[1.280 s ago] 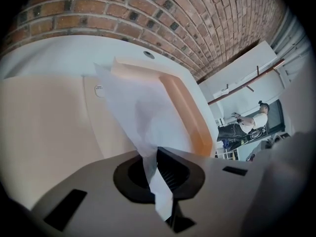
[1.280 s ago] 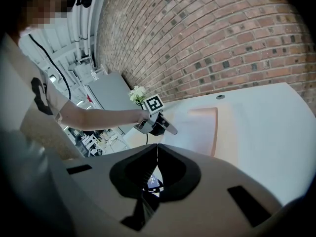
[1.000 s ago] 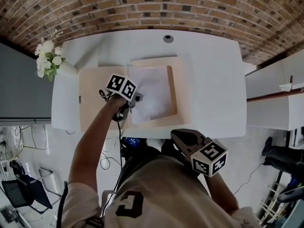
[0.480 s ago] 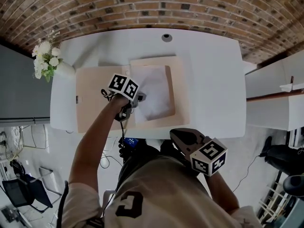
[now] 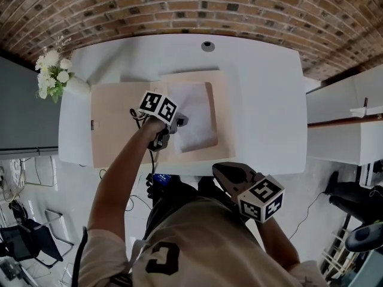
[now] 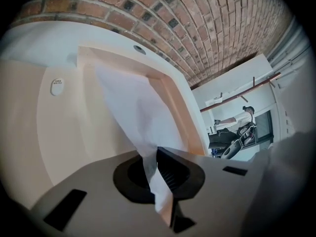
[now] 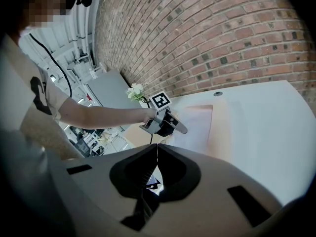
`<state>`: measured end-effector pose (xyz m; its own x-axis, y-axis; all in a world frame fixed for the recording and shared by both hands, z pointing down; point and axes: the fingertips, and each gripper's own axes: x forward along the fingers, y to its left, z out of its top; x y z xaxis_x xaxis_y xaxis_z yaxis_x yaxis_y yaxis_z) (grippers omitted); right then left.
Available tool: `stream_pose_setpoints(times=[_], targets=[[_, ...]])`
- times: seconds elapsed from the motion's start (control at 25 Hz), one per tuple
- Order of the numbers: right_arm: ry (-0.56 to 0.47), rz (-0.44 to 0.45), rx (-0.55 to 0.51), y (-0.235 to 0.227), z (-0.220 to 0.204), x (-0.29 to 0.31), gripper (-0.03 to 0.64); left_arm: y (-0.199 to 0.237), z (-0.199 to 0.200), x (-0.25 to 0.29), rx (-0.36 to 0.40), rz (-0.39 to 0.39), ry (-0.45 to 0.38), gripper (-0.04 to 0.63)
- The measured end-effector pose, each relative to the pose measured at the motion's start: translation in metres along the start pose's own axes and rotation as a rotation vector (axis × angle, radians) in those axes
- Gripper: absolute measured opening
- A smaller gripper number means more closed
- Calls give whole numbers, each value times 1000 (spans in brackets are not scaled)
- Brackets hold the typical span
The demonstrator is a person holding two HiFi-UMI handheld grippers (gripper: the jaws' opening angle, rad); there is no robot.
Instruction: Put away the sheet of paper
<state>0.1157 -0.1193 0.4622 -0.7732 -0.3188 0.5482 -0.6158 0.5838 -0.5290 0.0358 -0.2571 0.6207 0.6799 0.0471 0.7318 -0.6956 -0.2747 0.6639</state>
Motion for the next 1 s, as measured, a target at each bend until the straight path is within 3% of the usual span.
stream_pose_setpoints(times=[0.4,0.48,0.56,0.68,0.84,1.0], targets=[[13,-6,-3,0,0,3,23,3,3,6,19,17,-4,22],[16,-6,-8,1,0,4,23,6,3,4,33,38,-7,75],[20,-4,-14,3,1,6,23,7,1,2,50,58,-2,197],[23,4,-19,7,3,9,23,7,1,-2,69,83,-12,280],[33,6,-30,9,2,12,23,9,4,-12,83,120,-51,325],[30,20,-40,17,8,16,23,6,3,-28,144,157,-65,337]])
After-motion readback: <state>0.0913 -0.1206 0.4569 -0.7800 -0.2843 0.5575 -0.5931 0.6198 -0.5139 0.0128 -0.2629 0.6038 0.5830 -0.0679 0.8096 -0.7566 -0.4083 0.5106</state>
